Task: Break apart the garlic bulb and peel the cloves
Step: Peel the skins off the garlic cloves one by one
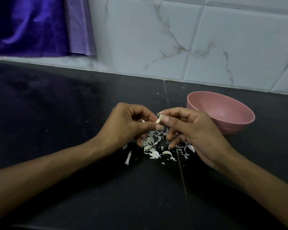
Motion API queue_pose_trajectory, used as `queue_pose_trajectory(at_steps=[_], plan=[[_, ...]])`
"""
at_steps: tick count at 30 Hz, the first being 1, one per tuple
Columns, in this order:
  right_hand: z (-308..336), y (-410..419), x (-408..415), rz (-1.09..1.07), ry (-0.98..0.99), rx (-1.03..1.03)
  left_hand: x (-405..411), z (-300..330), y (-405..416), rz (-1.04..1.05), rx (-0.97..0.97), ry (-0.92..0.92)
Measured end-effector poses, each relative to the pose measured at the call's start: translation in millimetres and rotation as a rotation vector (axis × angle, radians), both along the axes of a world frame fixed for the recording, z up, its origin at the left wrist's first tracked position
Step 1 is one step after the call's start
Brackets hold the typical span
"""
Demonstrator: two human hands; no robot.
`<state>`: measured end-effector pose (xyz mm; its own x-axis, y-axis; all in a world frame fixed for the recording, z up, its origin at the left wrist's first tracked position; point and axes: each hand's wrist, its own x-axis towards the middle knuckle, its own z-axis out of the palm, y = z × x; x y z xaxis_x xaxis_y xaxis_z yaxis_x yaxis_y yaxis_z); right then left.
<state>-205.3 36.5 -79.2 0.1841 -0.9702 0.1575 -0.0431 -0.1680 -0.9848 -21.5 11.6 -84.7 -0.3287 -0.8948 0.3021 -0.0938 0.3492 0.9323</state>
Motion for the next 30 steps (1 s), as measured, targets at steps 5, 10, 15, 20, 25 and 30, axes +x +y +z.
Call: queue_pose_trajectory(at_steps=[5,10,15,20,25,30], plan=[[-0.3,0.3,-0.9,0.022,0.036,-0.003,-0.3,-0.2,3.2,0.004,-0.092,-0.118],[0.9,-0.1,-0.6,0.021,0.044,0.011,-1.0,1.3,3.3,0.032,-0.124,-0.126],[1.5,-0.6,-1.4,0.015,0.012,0.036,-0.6,2.9,3.8,0.035,-0.115,-0.093],[1.7,-0.1,-1.7,0.039,-0.014,0.04,1.0,2.7,4.4,0.037,-0.141,-0.088],[0.5,-0.7,-3.0,0.02,0.018,0.001,1.6,2.5,4.8,0.044,-0.167,-0.092],[0.3,-1.6,-2.5,0.02,0.007,-0.005,1.9,1.1,3.5,0.069,-0.194,-0.093]])
